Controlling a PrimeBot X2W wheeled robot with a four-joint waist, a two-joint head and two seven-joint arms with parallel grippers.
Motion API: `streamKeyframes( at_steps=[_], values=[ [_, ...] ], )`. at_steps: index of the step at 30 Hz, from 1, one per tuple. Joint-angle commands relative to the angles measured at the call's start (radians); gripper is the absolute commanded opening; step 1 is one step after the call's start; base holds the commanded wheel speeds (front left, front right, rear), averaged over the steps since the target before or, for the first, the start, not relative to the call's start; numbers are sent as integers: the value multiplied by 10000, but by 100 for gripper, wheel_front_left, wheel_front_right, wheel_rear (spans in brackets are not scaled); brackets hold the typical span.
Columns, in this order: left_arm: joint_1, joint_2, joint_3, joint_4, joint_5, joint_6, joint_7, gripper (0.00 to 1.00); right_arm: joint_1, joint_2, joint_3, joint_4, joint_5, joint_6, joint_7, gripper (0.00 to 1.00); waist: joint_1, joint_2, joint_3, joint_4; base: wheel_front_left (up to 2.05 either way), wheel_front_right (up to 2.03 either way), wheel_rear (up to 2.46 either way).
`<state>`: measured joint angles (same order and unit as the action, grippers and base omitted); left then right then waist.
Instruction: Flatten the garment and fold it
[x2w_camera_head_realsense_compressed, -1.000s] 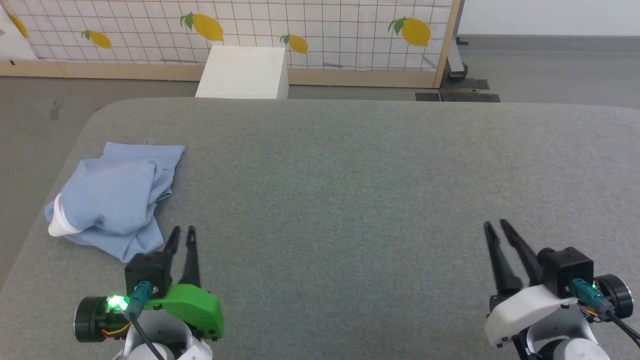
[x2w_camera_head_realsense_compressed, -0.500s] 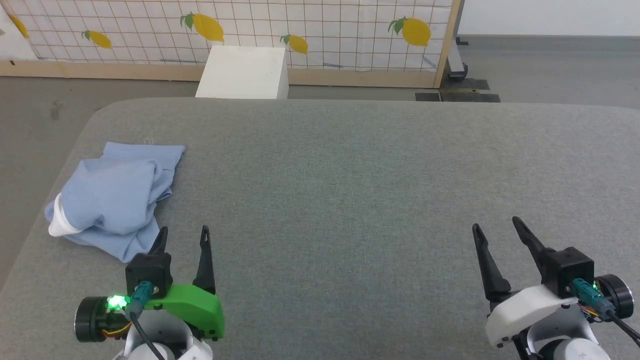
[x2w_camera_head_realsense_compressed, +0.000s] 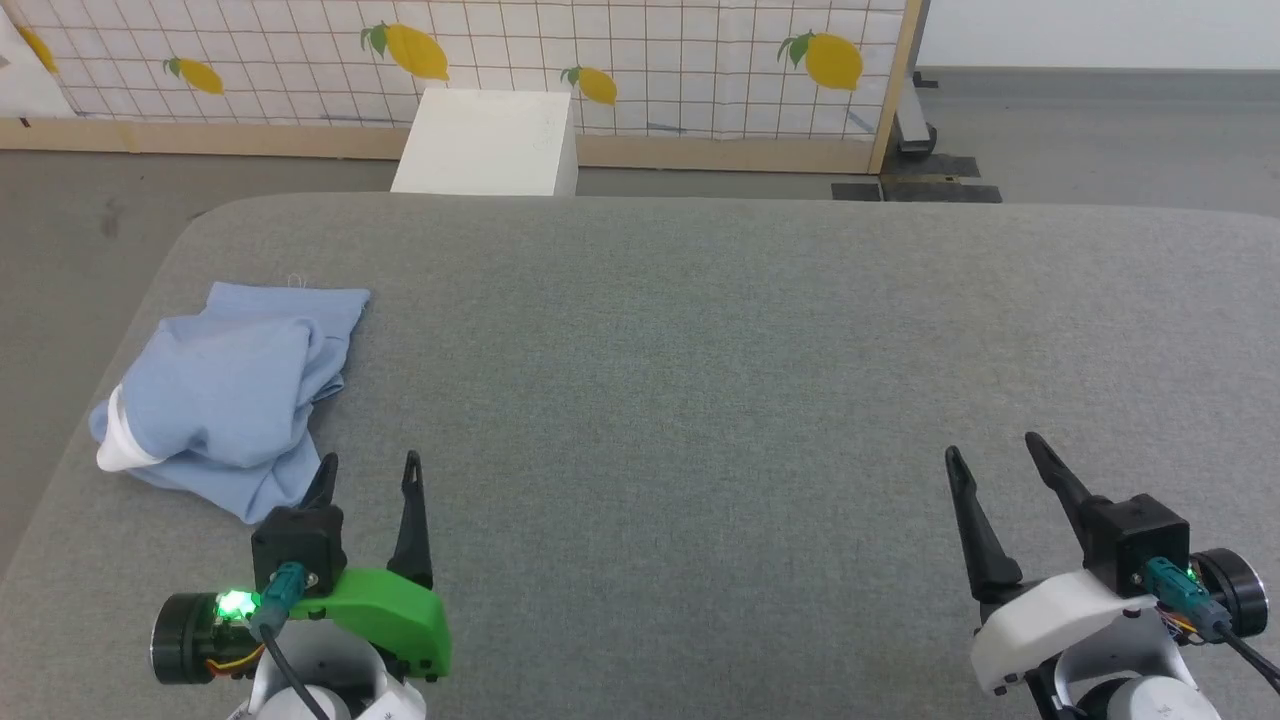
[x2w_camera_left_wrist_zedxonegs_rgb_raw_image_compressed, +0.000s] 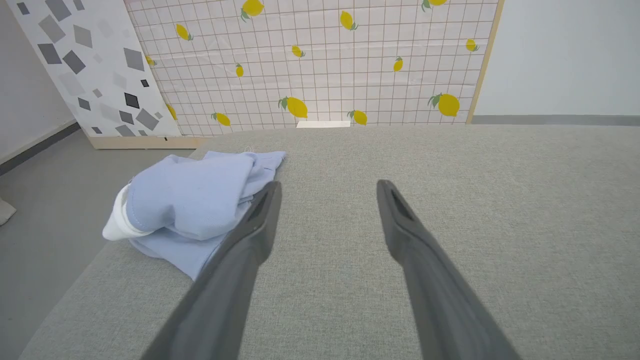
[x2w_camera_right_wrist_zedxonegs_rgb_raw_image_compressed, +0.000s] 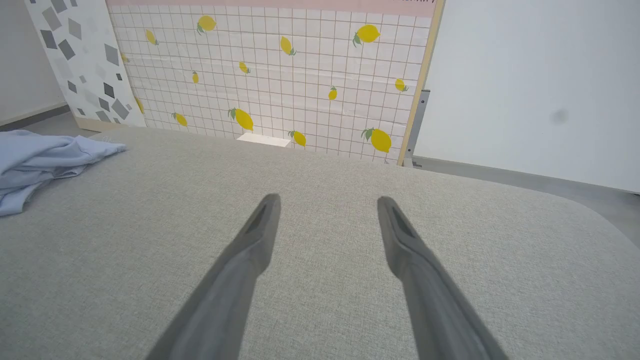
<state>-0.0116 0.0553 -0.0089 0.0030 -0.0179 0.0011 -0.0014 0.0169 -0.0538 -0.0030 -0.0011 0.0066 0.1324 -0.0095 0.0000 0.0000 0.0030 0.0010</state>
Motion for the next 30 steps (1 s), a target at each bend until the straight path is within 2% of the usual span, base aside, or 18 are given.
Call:
streamKeyframes(
  at_steps=[1,30],
  values=[
    [27,35,-7,-8,18,25,14,100,-102,7,1,-16,-12,-4,-92,100,0,0,3,-1,0,0,0],
    [-47,127,-184,11,-122,169,-172,100,-242,17,-108,-96,278,-8,-213,100,0,0,130,73,0,0,0]
  ],
)
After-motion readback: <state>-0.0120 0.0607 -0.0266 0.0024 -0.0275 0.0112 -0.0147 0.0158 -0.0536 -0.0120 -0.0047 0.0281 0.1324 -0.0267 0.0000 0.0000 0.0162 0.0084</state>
